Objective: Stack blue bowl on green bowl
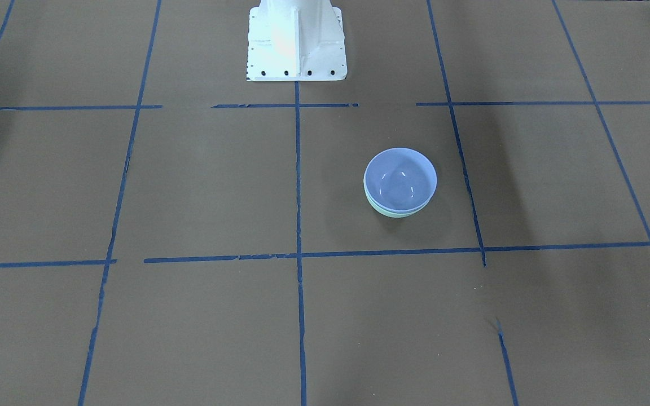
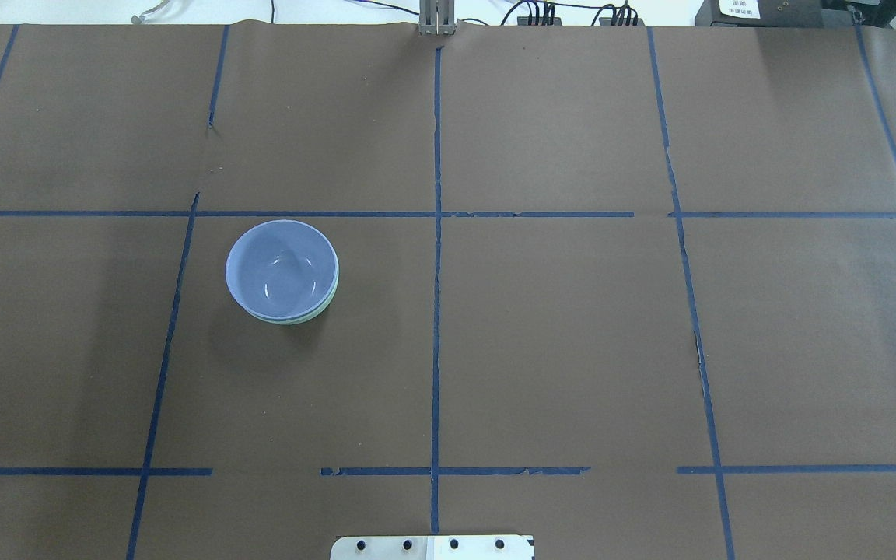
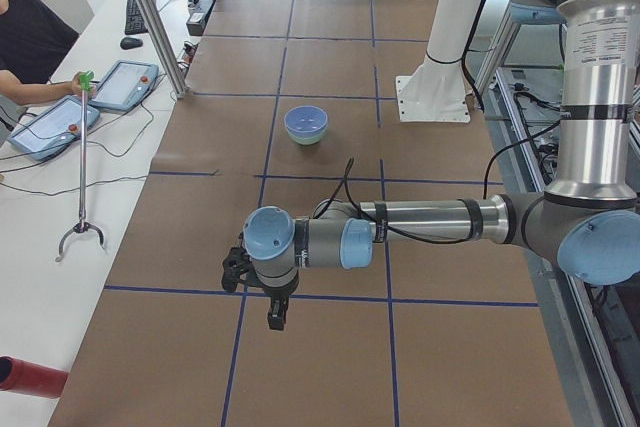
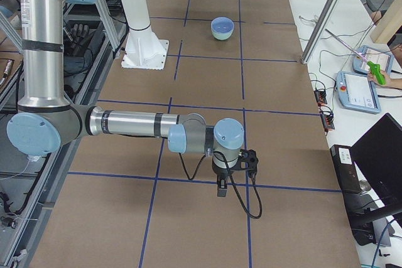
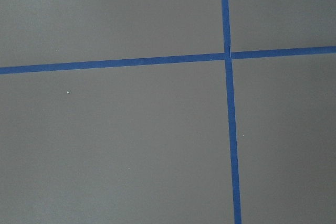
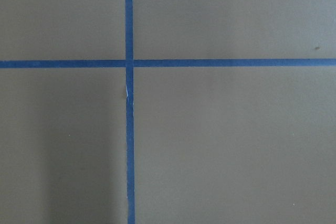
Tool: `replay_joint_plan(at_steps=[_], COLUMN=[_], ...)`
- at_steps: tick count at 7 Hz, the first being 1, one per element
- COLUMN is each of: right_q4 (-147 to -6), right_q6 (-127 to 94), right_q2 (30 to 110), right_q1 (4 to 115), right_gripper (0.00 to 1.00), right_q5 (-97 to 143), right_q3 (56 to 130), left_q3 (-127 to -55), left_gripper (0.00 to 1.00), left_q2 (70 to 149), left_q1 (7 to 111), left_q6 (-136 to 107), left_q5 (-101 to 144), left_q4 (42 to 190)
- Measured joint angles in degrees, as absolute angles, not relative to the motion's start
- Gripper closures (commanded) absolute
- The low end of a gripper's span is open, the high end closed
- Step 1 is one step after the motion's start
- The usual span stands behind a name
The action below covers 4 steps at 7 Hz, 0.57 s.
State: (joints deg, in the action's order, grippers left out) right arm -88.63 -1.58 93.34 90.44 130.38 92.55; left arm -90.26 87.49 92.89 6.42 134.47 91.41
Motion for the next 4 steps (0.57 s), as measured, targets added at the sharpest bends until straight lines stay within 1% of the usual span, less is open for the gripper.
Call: replay_joint_plan(at_steps=[4], right_q4=[-88.60], right_q6=[-1.58], right_q2=[93.34], right_q1=[90.44], right_gripper=[0.00], right_q5=[130.38], right_q3=[92.55], left_q3=[-90.52], left_gripper=[0.00], left_q2=[87.42], left_q1=[93.27], left_q6=[6.43], left_q5=[134.49], left_q4=[91.41])
